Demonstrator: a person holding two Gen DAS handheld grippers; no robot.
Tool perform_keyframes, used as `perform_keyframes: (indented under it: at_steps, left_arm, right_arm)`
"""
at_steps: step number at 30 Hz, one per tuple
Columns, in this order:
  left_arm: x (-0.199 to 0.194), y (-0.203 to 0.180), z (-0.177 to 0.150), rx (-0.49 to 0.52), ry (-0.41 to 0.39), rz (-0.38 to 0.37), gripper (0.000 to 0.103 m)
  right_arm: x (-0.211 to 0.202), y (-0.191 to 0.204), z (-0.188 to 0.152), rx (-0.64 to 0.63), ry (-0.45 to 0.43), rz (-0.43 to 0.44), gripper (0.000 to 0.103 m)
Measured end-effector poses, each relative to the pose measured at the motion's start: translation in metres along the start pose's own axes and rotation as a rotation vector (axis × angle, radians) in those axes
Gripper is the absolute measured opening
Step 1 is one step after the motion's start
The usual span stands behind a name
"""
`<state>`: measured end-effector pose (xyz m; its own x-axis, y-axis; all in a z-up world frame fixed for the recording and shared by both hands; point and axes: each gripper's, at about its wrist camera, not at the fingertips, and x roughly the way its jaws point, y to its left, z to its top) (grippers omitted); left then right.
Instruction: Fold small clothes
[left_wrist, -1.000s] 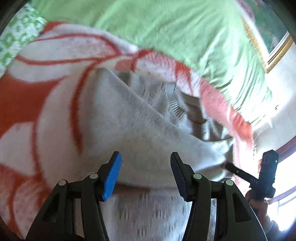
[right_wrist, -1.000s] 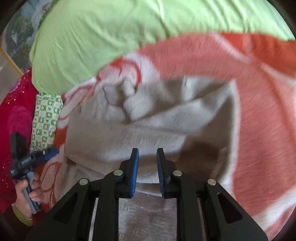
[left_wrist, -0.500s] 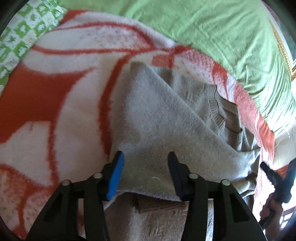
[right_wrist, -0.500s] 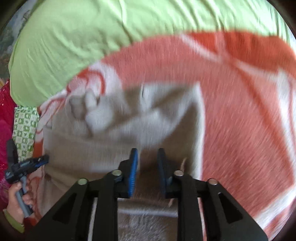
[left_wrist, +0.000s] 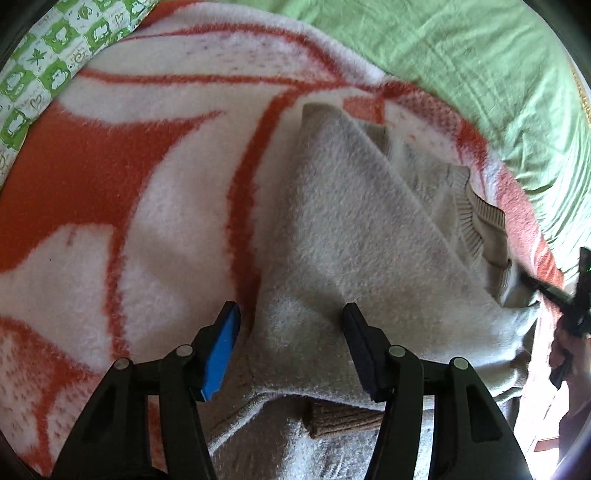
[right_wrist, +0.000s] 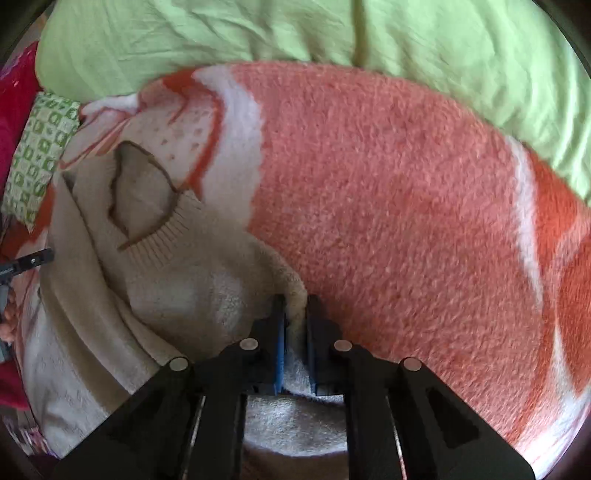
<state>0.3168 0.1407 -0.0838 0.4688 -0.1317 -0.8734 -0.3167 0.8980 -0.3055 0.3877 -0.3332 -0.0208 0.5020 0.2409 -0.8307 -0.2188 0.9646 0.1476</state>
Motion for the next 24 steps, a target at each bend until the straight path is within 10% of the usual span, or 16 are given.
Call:
perform_keyframes:
  at_steps: [12, 17, 24]
  left_arm:
    - [-0.013, -0.001, -0.010, 0.026, -0.007, 0.031, 0.058]
    - [-0.047, 0.011, -0.053, 0.059, 0.037, -0.032, 0.059]
    - [-0.092, 0.041, -0.148, 0.143, 0.153, -0.091, 0.061]
  right_arm:
    - [-0.036, -0.012, -0.036, 0.299, -0.176, -0.062, 0.025]
    - [-0.097, 0.028, -0.097, 0.336, -0.244, 0.016, 0.050]
    - [-0.139, 0.090, -0.223, 0.379, -0.193, 0.073, 0.051]
